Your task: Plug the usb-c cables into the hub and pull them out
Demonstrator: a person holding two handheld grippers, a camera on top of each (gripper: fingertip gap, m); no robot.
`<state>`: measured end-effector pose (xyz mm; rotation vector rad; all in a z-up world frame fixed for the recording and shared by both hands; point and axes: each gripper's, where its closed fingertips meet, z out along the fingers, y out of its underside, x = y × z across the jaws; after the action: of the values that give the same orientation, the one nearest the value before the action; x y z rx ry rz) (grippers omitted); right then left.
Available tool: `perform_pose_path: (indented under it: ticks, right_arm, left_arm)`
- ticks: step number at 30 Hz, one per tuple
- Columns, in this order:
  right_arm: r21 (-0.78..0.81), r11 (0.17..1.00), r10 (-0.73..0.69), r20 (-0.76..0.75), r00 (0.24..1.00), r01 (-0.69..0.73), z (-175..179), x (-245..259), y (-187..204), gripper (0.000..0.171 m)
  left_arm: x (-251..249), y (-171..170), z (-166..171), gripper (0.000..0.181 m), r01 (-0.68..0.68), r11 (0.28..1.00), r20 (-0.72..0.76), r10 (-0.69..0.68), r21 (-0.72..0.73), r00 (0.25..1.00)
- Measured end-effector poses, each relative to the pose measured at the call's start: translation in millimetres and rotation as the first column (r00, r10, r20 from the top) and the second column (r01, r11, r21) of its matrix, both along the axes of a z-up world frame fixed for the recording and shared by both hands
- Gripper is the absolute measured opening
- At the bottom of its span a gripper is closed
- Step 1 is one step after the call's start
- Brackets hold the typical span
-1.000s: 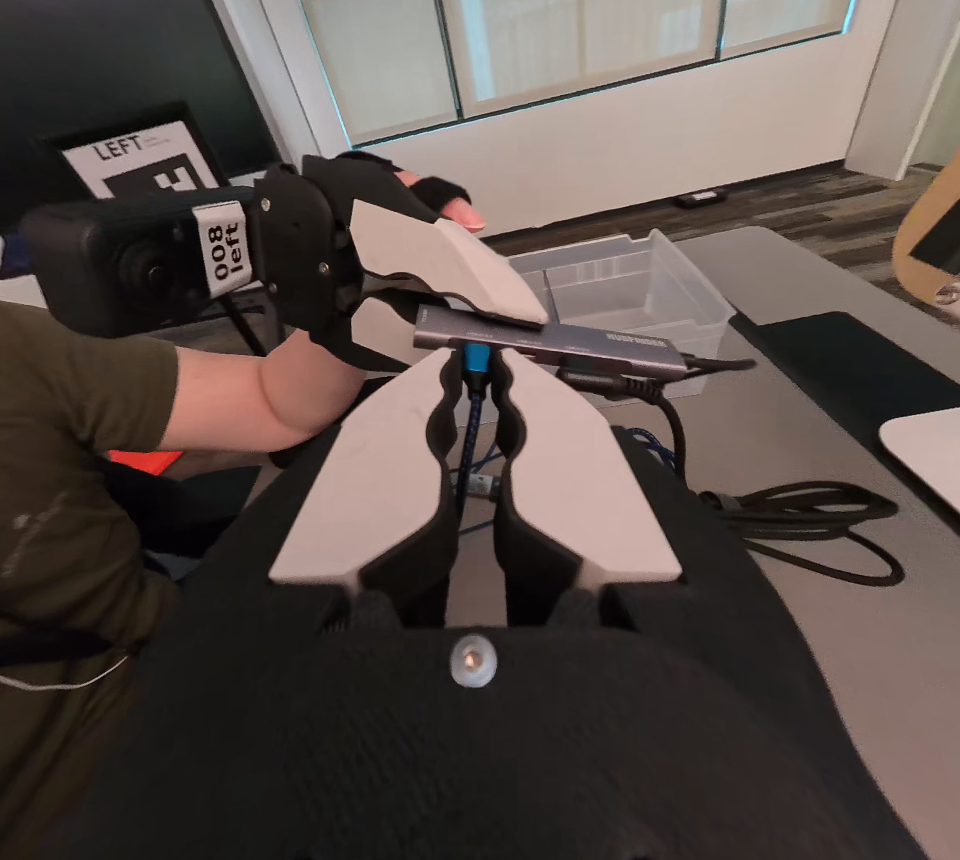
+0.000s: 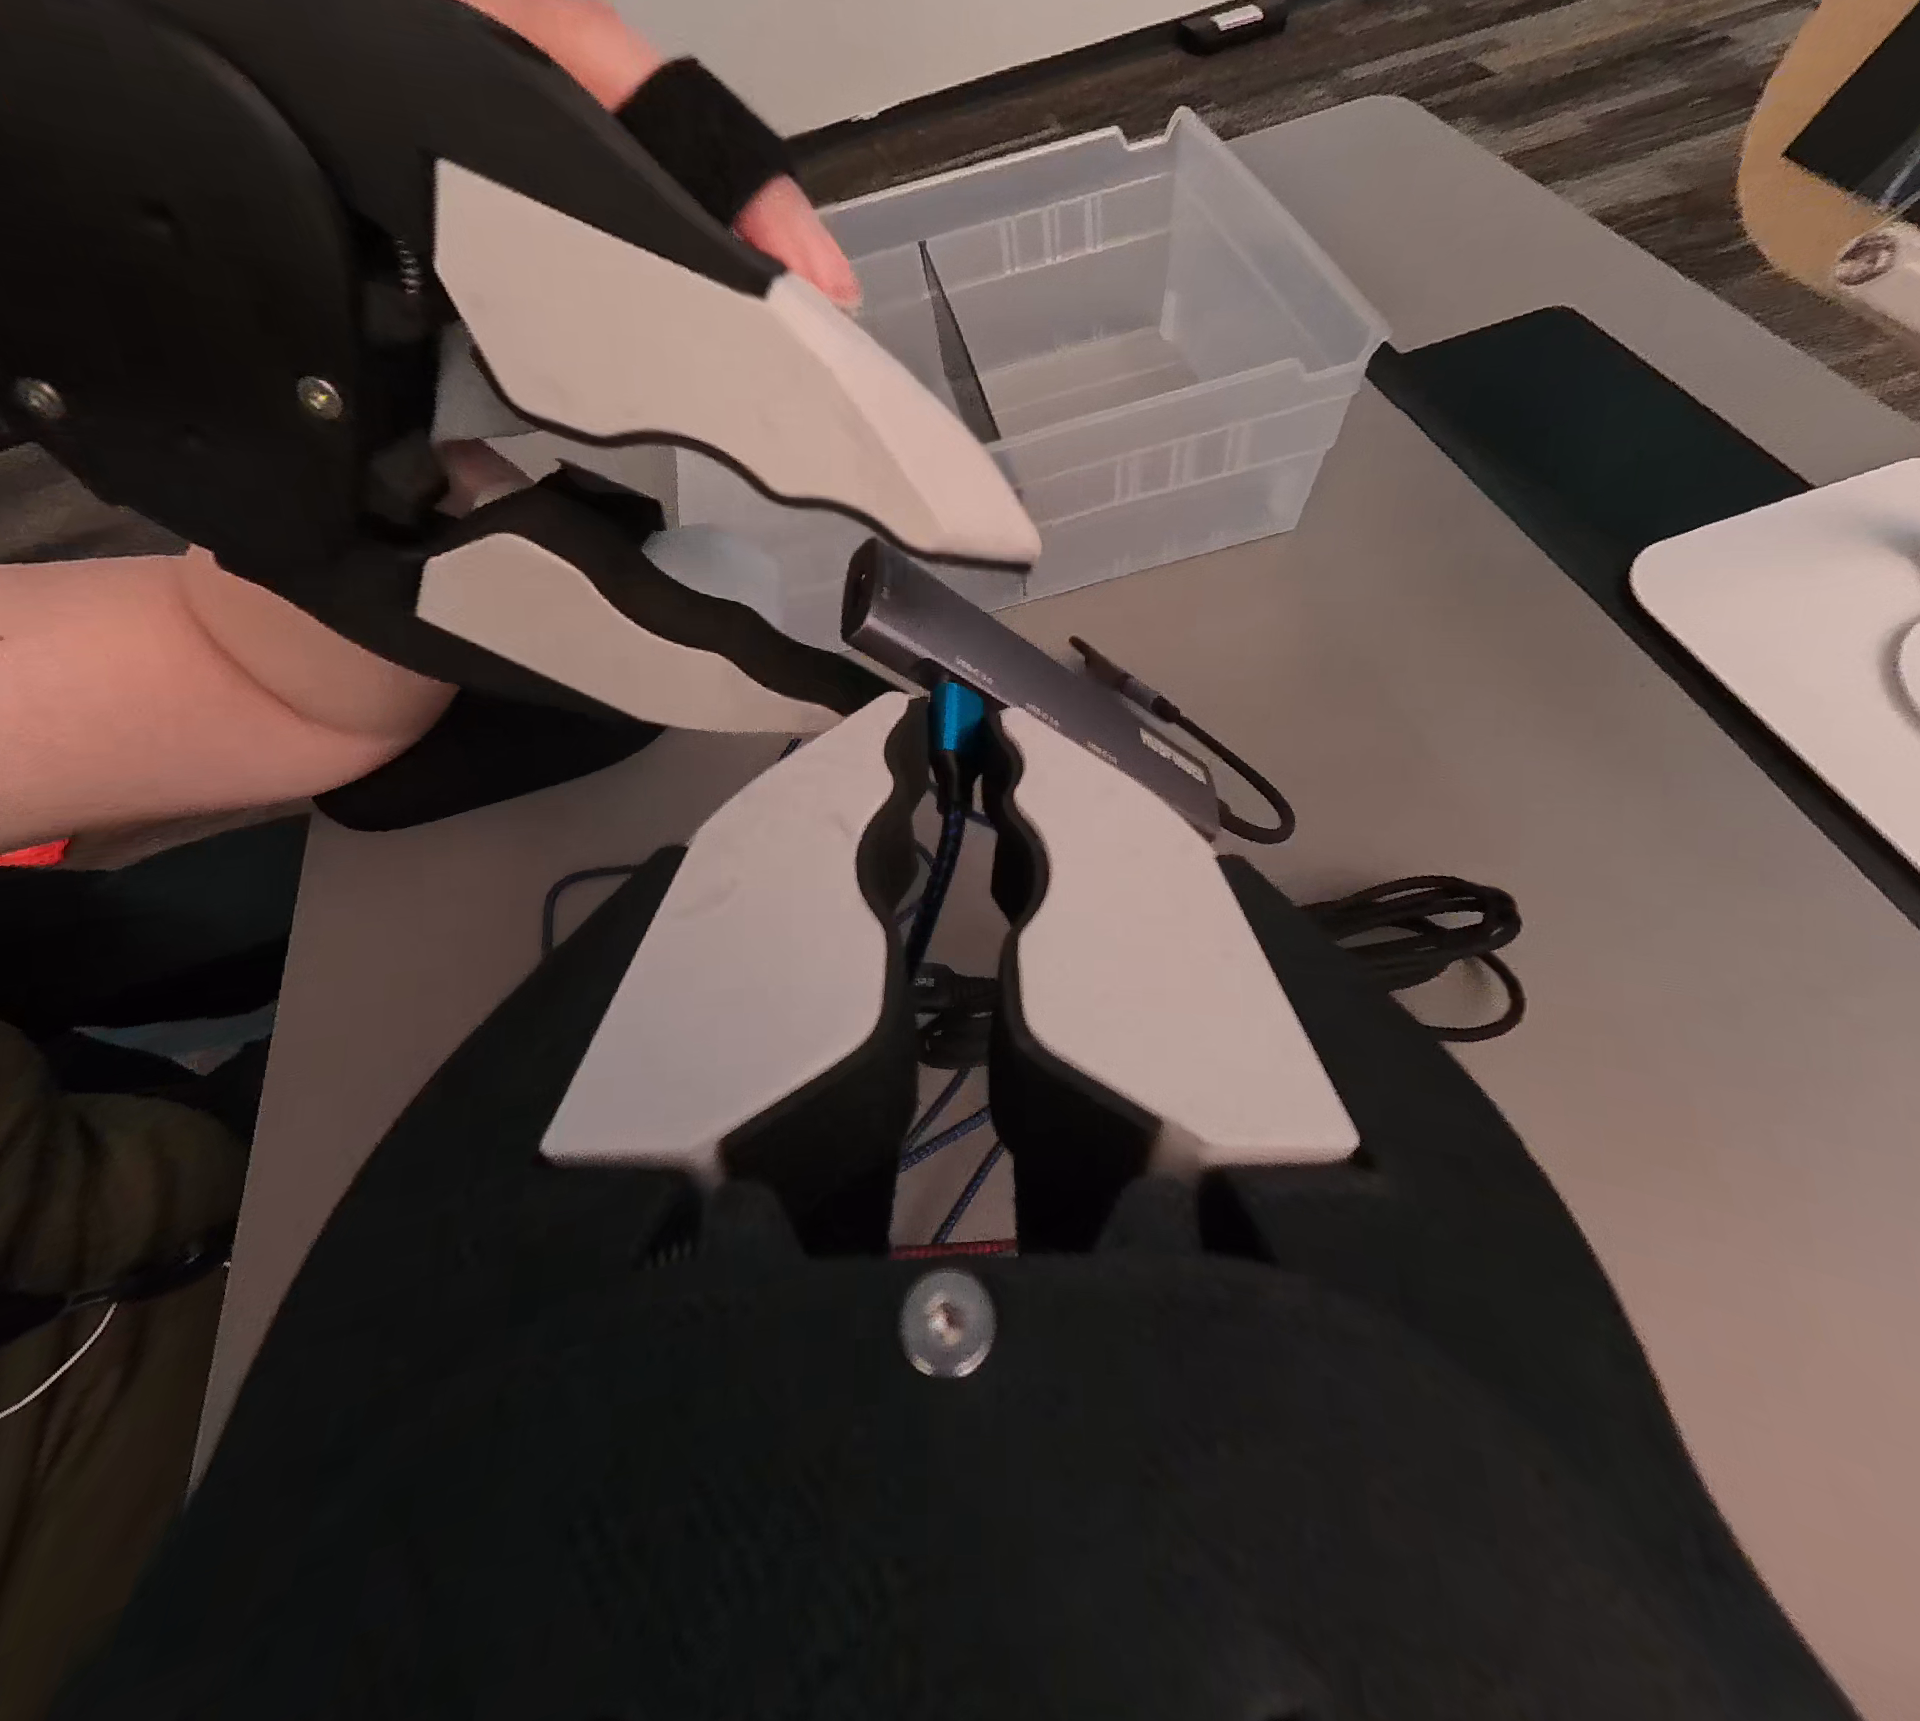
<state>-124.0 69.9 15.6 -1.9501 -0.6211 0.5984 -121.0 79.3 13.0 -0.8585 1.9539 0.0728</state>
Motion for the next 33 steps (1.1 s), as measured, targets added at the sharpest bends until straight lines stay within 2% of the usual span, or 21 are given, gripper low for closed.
perform_pose_path:
  ticks: [3, 7, 11, 15, 19, 23, 24, 26, 28, 29, 33]
  right_arm:
    - [-0.016, 1.0, 0.017, 0.005, 1.0, -0.017, -6, -4, 0, 0.011]
    - [-0.035, 0.999, 0.004, -0.024, 1.0, -0.004, -11, 0, 6, 0.012]
    - [-0.082, 0.995, 0.034, -0.184, 0.982, -0.05, -9, 2, 7, 0.012]
    - [-0.135, 0.981, 0.084, -0.347, 0.934, -0.139, -8, 4, 5, 0.012]
    - [-0.161, 0.965, 0.118, -0.436, 0.892, -0.207, -7, 5, 1, 0.012]
    - [-0.172, 0.965, 0.109, -0.431, 0.896, -0.2, -8, 6, 2, 0.012]
    - [-0.189, 0.968, 0.072, -0.419, 0.905, -0.165, -11, 12, 4, 0.012]
    - [-0.161, 0.987, -0.07, -0.367, 0.928, 0.011, -6, 49, 14, 0.012]
    - [-0.096, 0.995, -0.067, -0.469, 0.88, 0.025, 24, 69, 6, 0.012]
    - [-0.075, 0.997, -0.065, -0.471, 0.88, 0.034, 32, 75, 2, 0.012]
    - [-0.167, 0.986, -0.051, -0.27, 0.962, 0.006, 9, 75, -9, 0.012]
  left_arm:
    - [3, 0, -10, 0.015, 0.022, 1.0, -0.035, -0.022, -0.001, 0.999]
    - [6, 5, -17, 0.011, 0.015, 1.0, -0.06, -0.016, -0.013, 0.998]
    - [9, 5, -17, 0.009, 0.036, 0.997, -0.039, -0.039, -0.066, 0.998]
    - [10, 2, -17, 0.01, 0.059, 0.993, -0.032, -0.063, -0.104, 0.998]
    - [12, -1, -16, 0.01, 0.084, 0.992, -0.022, -0.087, -0.09, 0.996]
    - [12, 0, -17, 0.01, 0.074, 0.994, -0.03, -0.077, -0.079, 0.997]
    - [8, 13, -19, 0.009, 0.009, 0.999, -0.063, -0.011, -0.034, 0.998]
    - [-11, 58, -17, 0.01, -0.16, 0.982, -0.089, 0.169, 0.102, 0.982]
    - [-19, 74, -10, 0.009, -0.176, 0.984, -0.021, 0.176, 0.023, 0.984]
    - [-21, 75, -5, 0.009, -0.165, 0.986, 0.008, 0.166, -0.027, 0.986]
    - [-17, 65, 14, 0.009, -0.12, 0.989, 0.104, 0.129, -0.087, 0.986]
